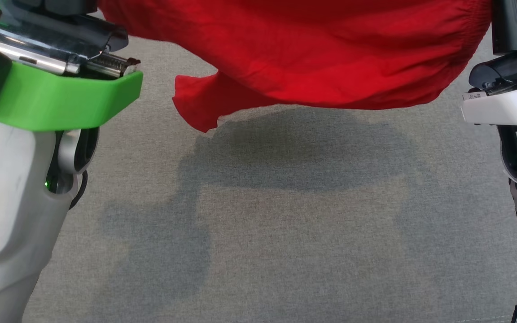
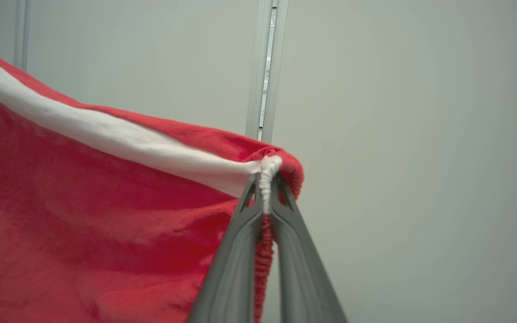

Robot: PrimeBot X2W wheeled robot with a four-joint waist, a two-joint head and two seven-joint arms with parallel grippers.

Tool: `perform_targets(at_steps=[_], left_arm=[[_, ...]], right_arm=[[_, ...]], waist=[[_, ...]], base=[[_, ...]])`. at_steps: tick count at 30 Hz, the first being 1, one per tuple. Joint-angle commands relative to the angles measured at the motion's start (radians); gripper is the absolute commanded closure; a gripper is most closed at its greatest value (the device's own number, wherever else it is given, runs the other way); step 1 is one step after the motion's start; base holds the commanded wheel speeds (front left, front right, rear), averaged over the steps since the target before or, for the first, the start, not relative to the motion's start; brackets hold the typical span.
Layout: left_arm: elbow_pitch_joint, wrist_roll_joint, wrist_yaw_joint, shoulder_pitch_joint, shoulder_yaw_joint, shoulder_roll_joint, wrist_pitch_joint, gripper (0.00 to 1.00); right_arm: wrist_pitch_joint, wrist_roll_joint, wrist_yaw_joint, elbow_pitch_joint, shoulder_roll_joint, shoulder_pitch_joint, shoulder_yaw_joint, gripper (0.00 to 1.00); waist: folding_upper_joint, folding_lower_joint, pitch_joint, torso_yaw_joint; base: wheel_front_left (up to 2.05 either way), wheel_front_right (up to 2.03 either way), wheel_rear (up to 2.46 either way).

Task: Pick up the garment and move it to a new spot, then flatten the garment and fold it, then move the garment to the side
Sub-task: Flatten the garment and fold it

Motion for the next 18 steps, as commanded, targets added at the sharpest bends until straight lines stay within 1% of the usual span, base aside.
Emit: perform_targets(at_steps=[1, 4, 9, 12, 15, 18], left_arm=[[-0.007, 0.008, 0.007, 0.018, 0.001, 0.01, 0.008, 1.0], [-0.039, 0.008, 0.019, 0.027, 0.002, 0.02, 0.027, 1.0], [-0.032, -0.004, 0.017, 0.01, -0.003, 0.016, 0.047, 1.0], [-0.002, -0.013, 0.0, -0.024, -0.012, 0.003, 0.05, 1.0], [0.06, -0.016, -0.027, -0.084, -0.016, -0.012, 0.042, 1.0], [0.148, 0.001, -0.07, -0.179, -0.037, -0.038, 0.019, 1.0]], right_arm=[[0.003, -0.006, -0.001, -0.003, -0.003, -0.005, -0.001, 1.0], [0.008, 0.002, -0.001, 0.006, 0.002, -0.016, 0.005, 1.0], [0.011, 0.026, -0.001, 0.043, 0.0, -0.04, 0.011, 1.0], [0.015, 0.041, -0.001, 0.081, -0.013, -0.069, 0.015, 1.0], [0.007, 0.061, -0.001, 0.119, -0.016, -0.126, 0.031, 1.0], [-0.002, 0.075, -0.001, 0.177, -0.025, -0.21, 0.034, 1.0]], waist=[[0.0, 0.0, -0.011, 0.011], [0.0, 0.0, -0.008, 0.011], [0.0, 0.0, 0.009, 0.008], [0.0, 0.0, 0.035, 0.009], [0.0, 0.0, 0.072, 0.009], [0.0, 0.0, 0.118, 0.015]], base=[[0.0, 0.0, 0.0], [0.0, 0.0, 0.0], [0.0, 0.0, 0.0], [0.0, 0.0, 0.0], [0.0, 0.0, 0.0], [0.0, 0.0, 0.0]])
